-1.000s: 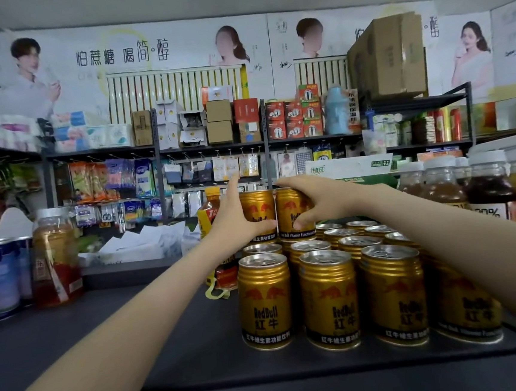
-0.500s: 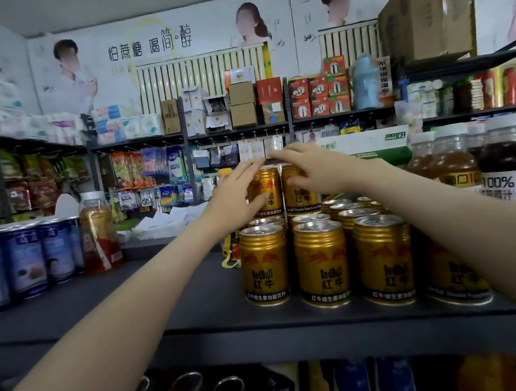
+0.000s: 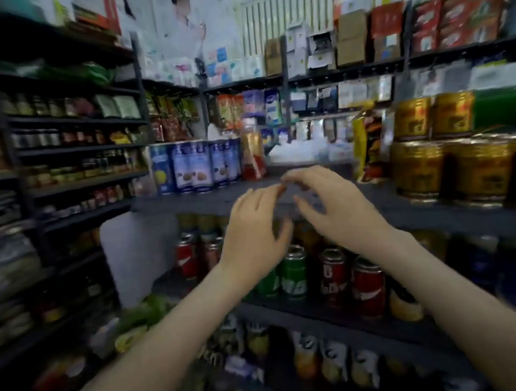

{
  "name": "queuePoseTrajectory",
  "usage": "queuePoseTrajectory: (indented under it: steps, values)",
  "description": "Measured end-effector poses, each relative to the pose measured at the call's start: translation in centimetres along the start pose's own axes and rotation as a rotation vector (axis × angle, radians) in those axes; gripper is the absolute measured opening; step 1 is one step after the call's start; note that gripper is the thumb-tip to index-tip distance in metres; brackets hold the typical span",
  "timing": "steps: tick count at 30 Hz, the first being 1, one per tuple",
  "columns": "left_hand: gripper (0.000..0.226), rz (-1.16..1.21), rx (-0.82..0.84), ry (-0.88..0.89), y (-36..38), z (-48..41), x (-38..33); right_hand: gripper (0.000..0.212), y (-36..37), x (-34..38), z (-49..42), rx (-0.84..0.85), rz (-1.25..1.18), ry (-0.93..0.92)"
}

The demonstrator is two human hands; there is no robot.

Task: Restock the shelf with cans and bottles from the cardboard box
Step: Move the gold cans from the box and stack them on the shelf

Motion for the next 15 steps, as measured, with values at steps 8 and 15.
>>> queuePoseTrajectory:
  steps: [8,15]
  values:
    - [0.042,-0.195,0.436,-0.359,-11.3,26.8,10.3,0.044,28.0,15.3,9.5,0.476,-0.334,0.054]
    - [0.046,-0.357,0.648,-0.647,-19.9,42.9,17.9,0.04,42.3,26.4,14.0,0.769,-0.422,-0.136]
Point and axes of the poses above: each hand's wrist, its own z-axis away from the middle knuckle, its own y-axis out of the palm, x = y × z, the point moved 9 cm from there along -z, towards the middle knuckle, and after that the axes turned 3 degrees about y, right-handed, at the moved point
